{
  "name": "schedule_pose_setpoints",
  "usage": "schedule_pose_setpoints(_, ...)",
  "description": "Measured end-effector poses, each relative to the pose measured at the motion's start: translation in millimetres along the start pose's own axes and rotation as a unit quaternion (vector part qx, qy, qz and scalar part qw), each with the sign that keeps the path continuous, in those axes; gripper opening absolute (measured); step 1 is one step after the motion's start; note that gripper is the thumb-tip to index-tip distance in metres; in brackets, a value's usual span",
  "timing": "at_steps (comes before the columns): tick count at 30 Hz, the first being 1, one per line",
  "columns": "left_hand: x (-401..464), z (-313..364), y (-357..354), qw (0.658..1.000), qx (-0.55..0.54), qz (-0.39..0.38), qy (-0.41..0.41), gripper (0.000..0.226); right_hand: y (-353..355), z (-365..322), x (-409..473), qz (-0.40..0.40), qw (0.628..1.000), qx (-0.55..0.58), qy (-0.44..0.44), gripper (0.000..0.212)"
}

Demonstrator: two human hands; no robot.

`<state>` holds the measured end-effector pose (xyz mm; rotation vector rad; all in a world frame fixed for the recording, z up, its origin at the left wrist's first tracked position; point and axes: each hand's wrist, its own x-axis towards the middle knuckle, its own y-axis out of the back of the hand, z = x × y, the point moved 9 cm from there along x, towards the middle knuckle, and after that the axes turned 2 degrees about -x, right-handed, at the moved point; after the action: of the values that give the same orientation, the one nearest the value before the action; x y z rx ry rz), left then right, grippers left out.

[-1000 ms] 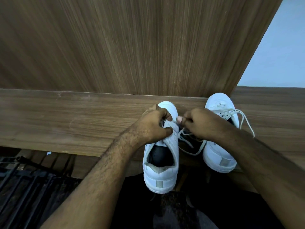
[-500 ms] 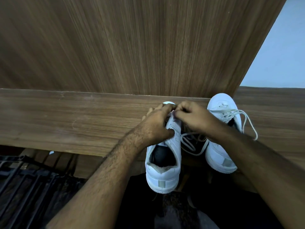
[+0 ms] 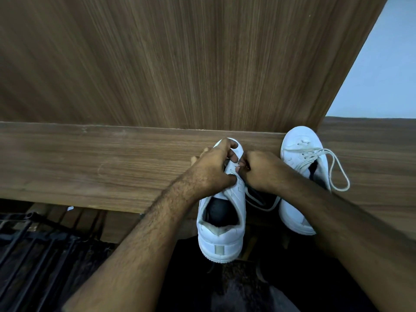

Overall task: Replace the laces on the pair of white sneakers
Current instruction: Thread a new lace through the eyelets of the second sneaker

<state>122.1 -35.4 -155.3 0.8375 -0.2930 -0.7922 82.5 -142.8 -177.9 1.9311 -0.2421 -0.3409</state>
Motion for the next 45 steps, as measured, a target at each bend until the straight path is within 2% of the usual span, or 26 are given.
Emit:
schedule_pose_setpoints(2, -0.5, 0.7, 0.4, 1.0, 0.002, 0.002, 0.0, 0.062, 2.4, 2.0, -0.2, -0.013, 0.998, 0.055, -0.007, 0.03)
schedule_pose_setpoints(4, -1.0, -0.1, 0.5, 1.0, 0.004, -0.001, 0.007, 0.056, 10.7, 3.4, -4.4, -0.016, 0.977, 0.214, -0.013, 0.04)
schedule_pose_setpoints(8, 1.8, 2.6, 2.5, 1.0, -0.01, -0.005, -0.006, 0.035, 49.6, -2.2, -14.4, 0.055, 0.868, 0.493, 0.016, 0.054)
schedule_pose_setpoints(10, -2.0, 10.8, 3.2, 0.993, -0.11, -0.021, -0.038, 0.017, 62.2, -4.8, -17.4, 0.088, 0.814, 0.574, 0.025, 0.054)
schedule_pose_setpoints(11, -6.0, 17.3, 3.9, 0.977, -0.204, -0.037, -0.047, 0.014, 64.5, -5.7, -17.8, 0.096, 0.807, 0.582, 0.024, 0.055)
schedule_pose_setpoints(12, -8.3, 21.4, 5.7, 0.947, -0.314, -0.045, -0.046, 0.019, 64.4, -6.2, -17.9, 0.102, 0.814, 0.571, 0.02, 0.056)
schedule_pose_setpoints(14, -10.5, 28.8, 15.8, 0.871, -0.49, -0.021, -0.032, 0.02, 62.1, -4.2, -17.6, 0.114, 0.833, 0.541, 0.003, 0.057)
schedule_pose_setpoints(17, -2.5, 1.8, 37.6, 0.787, -0.6, 0.144, 0.029, 0.021, 63.7, -2.0, -19.1, 0.122, 0.844, 0.522, 0.004, 0.052)
schedule_pose_setpoints(19, -2.6, -34.5, 45.6, 0.763, -0.582, 0.262, 0.1, 0.028, 65.9, -2.3, -20.8, 0.119, 0.848, 0.517, 0.01, 0.048)
schedule_pose_setpoints(20, -5.7, -49.1, 48.0, 0.77, -0.547, 0.3, 0.132, 0.023, 66.0, -2.6, -21.6, 0.116, 0.845, 0.522, 0.007, 0.046)
schedule_pose_setpoints(22, -8.6, -63.6, 47.4, 0.798, -0.486, 0.318, 0.16, 0.005, 64.2, -3.7, -23.2, 0.103, 0.839, 0.534, -0.005, 0.041)
schedule_pose_setpoints(24, -5.7, -62.3, 43.5, 0.836, -0.438, 0.298, 0.143, 0.021, 60.9, -10.3, -24.1, 0.079, 0.824, 0.561, 0.0, 0.035)
schedule_pose_setpoints(25, -3.3, -53.5, 44.7, 0.86, -0.409, 0.284, 0.113, 0.021, 59.9, -15.1, -24.5, 0.067, 0.803, 0.592, 0.007, 0.034)
schedule_pose_setpoints(27, -1.1, -20.8, 42.9, 0.906, -0.358, 0.223, 0.04, 0.016, 59.5, -20.9, -24.1, 0.056, 0.732, 0.679, 0.012, 0.03)
schedule_pose_setpoints(28, -0.7, -4.3, 37.8, 0.918, -0.353, 0.178, 0.013, 0.026, 60.7, -21.9, -23.7, 0.059, 0.686, 0.726, 0.011, 0.027)
schedule_pose_setpoints(30, -3.2, 24.1, 17.9, 0.921, -0.386, 0.056, -0.019, 0.044, 64.1, -20.1, -21.6, 0.076, 0.594, 0.801, 0.011, 0.024)
schedule_pose_setpoints(31, -6.1, 35.2, 6.7, 0.918, -0.396, -0.005, -0.033, 0.042, 66.5, -17.2, -20.5, 0.089, 0.558, 0.825, 0.013, 0.024)
schedule_pose_setpoints(33, -12.6, 49.8, -11.1, 0.908, -0.406, -0.086, -0.055, 0.023, 70.8, -10.8, -19.5, 0.114, 0.52, 0.846, 0.012, 0.025)
schedule_pose_setpoints(35, -12.3, 49.4, -13.5, 0.901, -0.422, -0.082, -0.057, 0.014, 73.2, -1.4, -19.4, 0.143, 0.525, 0.839, 0.003, 0.024)
schedule_pose_setpoints(37, -8.3, 38.8, -3.4, 0.896, -0.441, -0.031, -0.032, 0.019, 78.1, 10.5, -21.7, 0.19, 0.56, 0.806, -0.003, 0.024)
schedule_pose_setpoints(41, -3.0, -0.2, 34.9, 0.884, -0.452, 0.121, 0.013, 0.026, 93.1, 35.7, -33.7, 0.297, 0.592, 0.749, -0.029, 0.023)
schedule_pose_setpoints(44, -8.2, -33.4, 58.6, 0.864, -0.435, 0.247, 0.059, 0.031, 98.9, 47.9, -43.4, 0.354, 0.619, 0.698, -0.067, 0.003)
schedule_pose_setpoints(45, -11.3, -40.8, 64.4, 0.852, -0.435, 0.283, 0.072, 0.032, 97.9, 50.9, -45.2, 0.367, 0.622, 0.687, -0.079, 0.011)
